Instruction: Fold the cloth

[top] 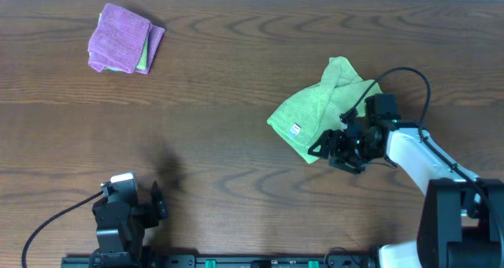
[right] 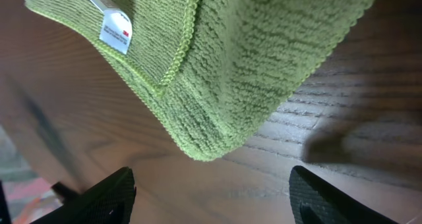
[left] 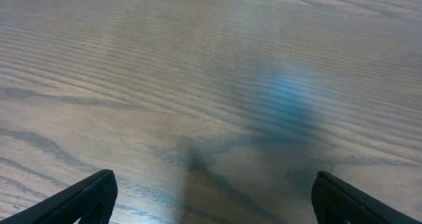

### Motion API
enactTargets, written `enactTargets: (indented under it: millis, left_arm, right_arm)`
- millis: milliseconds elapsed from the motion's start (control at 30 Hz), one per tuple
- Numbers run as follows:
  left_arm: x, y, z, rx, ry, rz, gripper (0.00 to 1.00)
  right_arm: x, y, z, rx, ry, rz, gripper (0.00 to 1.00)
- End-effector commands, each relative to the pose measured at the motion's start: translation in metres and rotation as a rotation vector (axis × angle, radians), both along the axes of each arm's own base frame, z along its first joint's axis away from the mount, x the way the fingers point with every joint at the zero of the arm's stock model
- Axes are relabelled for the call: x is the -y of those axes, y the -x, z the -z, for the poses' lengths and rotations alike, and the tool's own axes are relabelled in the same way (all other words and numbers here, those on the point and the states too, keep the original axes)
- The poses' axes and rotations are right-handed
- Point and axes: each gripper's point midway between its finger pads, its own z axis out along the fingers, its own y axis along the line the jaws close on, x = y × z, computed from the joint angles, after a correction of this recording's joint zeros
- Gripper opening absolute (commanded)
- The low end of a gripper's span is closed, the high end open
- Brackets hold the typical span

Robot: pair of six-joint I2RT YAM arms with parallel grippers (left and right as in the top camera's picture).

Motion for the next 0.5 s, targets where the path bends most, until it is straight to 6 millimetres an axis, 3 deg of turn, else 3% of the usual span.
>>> enactTargets:
  millis: [0,467]
  left_arm:
    - [0.004,0.005,0.019,-0.060,-0.007,0.032,0.95]
    - [0.039,-0.006,0.006,0.013,0.121,0.193,0.95]
  right_arm:
    - [0.003,0.001,0.003,0.011,0.058,-0.003,0.74]
    - [-0.001,-0.022,0.006,0.082,0.134,0.055,0.67]
